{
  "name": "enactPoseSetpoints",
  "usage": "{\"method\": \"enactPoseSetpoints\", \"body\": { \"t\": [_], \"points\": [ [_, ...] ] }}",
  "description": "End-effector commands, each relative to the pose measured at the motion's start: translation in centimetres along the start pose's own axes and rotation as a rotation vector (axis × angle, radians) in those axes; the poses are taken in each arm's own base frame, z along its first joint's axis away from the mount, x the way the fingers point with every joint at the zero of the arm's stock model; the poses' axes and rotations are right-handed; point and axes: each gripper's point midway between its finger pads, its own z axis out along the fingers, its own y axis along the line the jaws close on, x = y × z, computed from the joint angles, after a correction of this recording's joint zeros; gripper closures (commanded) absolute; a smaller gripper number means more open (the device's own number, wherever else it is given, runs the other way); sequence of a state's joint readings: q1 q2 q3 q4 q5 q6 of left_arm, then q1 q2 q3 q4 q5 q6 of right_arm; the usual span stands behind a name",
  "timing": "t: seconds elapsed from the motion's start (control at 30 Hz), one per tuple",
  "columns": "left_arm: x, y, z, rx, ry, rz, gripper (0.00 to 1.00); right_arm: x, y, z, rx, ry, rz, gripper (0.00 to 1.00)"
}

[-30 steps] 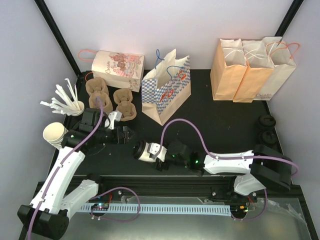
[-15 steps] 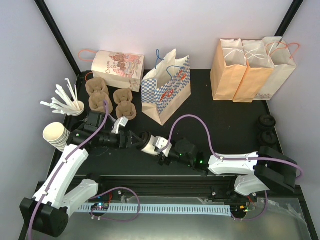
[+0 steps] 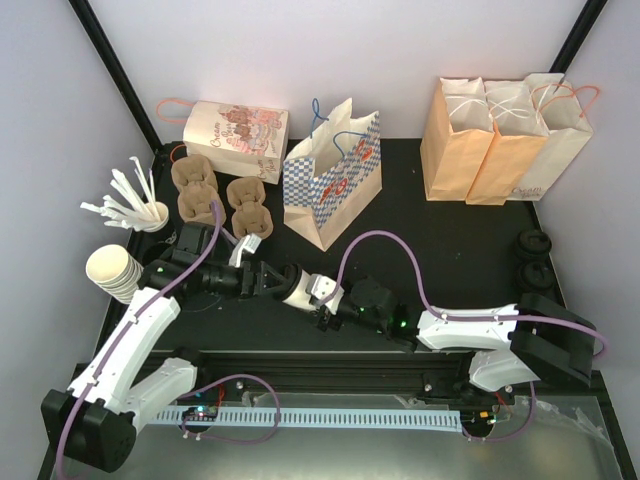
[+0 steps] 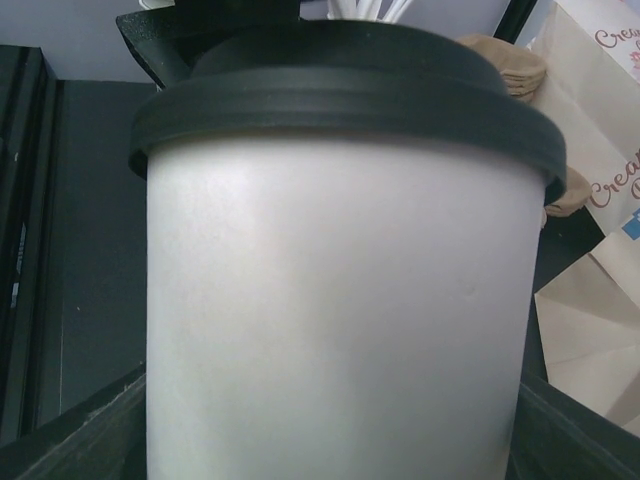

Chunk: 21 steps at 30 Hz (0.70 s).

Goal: Pack the takeout coffee

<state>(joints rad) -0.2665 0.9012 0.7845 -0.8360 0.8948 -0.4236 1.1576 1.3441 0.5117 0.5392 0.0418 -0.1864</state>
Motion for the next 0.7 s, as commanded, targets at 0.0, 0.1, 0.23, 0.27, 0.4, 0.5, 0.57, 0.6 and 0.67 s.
{"method": "enactPoseSetpoints", "body": {
  "t": [0.0,0.1,0.23,0.27,0.4,0.5,0.57,0.6,0.67],
  "points": [
    [-0.3,0.0,0.4,-0.016,0.008,0.015,0.13,-1.4,-0.3,0.0,0.001,-0.034,-0.025,0.20],
    [-0.3,0.4,0.7,-0.041,0.020,0.012,0.15,-1.3,-0.2,0.3,-0.004,-0.023,-0.034,0.20],
    [-0.4,0.4,0.9,-0.058,0.023,0.021,0.18,-1.2,0.0,0.5,-0.011,-0.015,-0.043,0.20],
    [-0.4,0.5,1.0,-0.059,0.027,0.019,0.18,-1.1,0.0,0.6,-0.015,-0.012,-0.045,0.20],
    [-0.5,0.5,1.3,-0.058,0.036,0.016,0.16,-1.0,0.2,0.7,-0.024,-0.004,-0.053,0.20],
    [-0.5,0.6,1.5,-0.052,0.042,0.013,0.21,-0.9,0.2,0.8,-0.027,-0.002,-0.055,0.20],
    [-0.5,0.7,1.8,-0.052,0.048,0.009,0.24,-0.9,0.3,0.8,-0.029,0.000,-0.057,0.19],
    [-0.4,0.8,1.9,-0.054,0.052,0.007,0.24,-0.9,0.3,0.8,-0.033,0.000,-0.058,0.19],
    [-0.4,1.0,2.1,-0.058,0.059,0.000,0.24,-0.9,0.3,0.9,-0.033,0.002,-0.058,0.19]
  ]
}}
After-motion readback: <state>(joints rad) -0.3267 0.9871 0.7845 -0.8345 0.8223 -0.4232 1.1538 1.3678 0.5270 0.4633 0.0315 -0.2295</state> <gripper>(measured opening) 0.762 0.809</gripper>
